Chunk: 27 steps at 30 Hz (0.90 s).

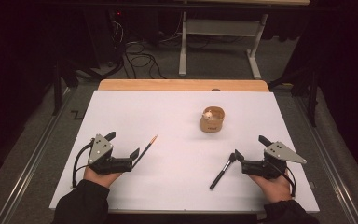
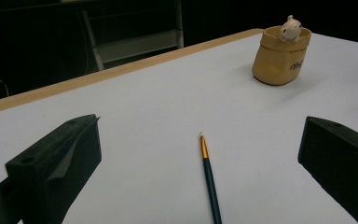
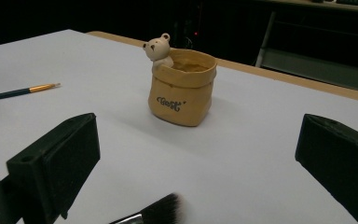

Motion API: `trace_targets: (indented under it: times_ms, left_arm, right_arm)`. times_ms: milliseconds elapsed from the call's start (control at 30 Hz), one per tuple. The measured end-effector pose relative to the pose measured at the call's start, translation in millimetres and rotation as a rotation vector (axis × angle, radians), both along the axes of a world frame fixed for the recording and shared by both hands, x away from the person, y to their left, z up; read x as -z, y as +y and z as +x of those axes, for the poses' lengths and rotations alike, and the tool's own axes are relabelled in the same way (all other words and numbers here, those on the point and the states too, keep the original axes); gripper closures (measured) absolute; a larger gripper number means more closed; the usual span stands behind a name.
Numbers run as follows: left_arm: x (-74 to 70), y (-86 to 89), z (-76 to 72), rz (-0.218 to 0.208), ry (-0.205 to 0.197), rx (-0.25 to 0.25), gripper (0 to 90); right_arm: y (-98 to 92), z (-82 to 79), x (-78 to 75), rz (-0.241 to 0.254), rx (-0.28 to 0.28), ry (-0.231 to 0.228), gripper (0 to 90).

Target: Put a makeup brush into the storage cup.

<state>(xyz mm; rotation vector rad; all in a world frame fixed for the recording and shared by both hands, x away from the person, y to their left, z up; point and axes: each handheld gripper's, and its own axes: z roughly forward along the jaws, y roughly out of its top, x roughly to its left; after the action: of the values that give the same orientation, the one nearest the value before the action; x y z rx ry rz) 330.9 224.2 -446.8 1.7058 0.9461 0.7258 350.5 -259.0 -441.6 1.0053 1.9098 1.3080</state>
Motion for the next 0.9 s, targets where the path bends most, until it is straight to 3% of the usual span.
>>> trace_targets:
  times_ms: [900]
  left_arm:
    - [0.6,-0.4,1.0,-0.009,0.01,0.004,0.2]
  right_arm:
    - [-1.1,-2.3,-0.8,0.018,-0.006,-0.018,0.2]
